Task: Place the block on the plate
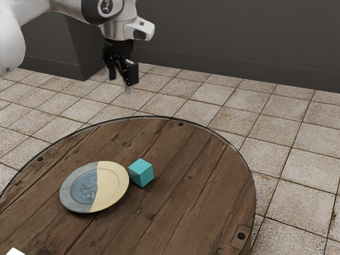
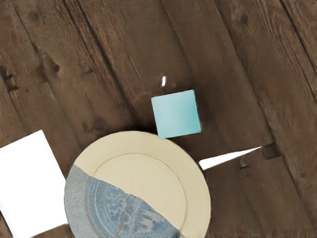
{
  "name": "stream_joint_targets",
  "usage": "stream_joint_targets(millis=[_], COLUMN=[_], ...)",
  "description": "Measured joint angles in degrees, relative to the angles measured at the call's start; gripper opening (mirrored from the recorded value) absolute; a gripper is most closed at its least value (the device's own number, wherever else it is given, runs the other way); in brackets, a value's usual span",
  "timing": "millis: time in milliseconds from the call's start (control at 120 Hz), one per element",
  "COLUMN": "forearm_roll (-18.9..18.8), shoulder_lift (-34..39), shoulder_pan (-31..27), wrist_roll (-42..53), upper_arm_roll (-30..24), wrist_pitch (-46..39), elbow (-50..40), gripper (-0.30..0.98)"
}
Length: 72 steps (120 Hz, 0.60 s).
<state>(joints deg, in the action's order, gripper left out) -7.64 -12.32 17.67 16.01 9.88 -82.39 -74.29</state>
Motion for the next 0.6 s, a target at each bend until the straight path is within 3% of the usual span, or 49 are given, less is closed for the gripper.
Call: stream_joint_targets(millis=[200, 367, 600], forearm_roll=[0.01, 0.57, 6.82], shoulder_lift=[-4.84, -5.86, -7.18], shoulder_pan=[1.22, 0.65, -1.47], wrist_roll=[5.67, 9.15, 12.60], upper_arm_roll=[-0.66, -1.20, -1.34], wrist_pitch=[0.50, -3.08, -11.20], elbow=[-1.06, -7.52, -19.40], gripper=[0.68, 0.69, 0.69])
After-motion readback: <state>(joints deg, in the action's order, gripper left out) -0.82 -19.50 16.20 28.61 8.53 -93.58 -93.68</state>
